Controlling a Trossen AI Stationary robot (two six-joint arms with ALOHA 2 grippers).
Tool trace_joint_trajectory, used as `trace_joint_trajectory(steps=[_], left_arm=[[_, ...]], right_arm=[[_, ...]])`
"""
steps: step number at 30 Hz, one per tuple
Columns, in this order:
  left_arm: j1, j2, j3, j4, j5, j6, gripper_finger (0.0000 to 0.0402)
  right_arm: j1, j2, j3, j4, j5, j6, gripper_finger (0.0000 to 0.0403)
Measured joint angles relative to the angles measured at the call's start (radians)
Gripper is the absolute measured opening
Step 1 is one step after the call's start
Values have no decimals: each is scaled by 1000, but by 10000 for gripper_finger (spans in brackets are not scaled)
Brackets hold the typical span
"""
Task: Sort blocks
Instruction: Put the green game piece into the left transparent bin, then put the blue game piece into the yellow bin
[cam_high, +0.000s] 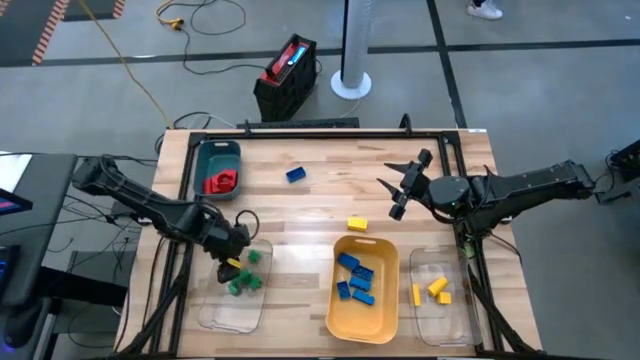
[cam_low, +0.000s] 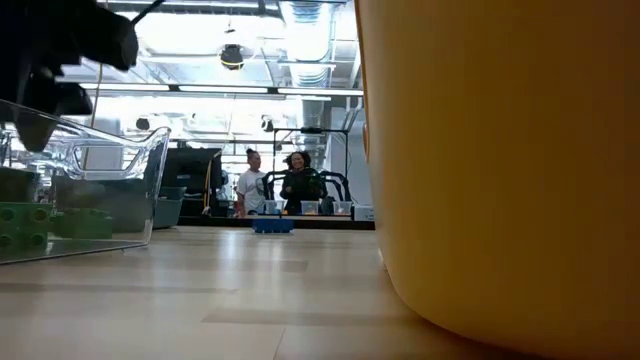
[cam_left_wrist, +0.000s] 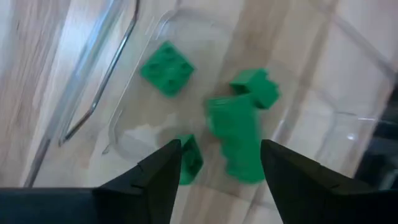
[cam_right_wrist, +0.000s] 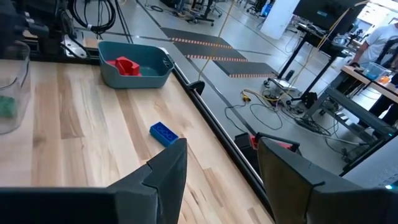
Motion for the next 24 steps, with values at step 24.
trace_joint_trajectory(steps=[24], left_arm=[[597,12,86,308,-276,621,210]], right_arm=[[0,0,0,52,-51,-40,207]])
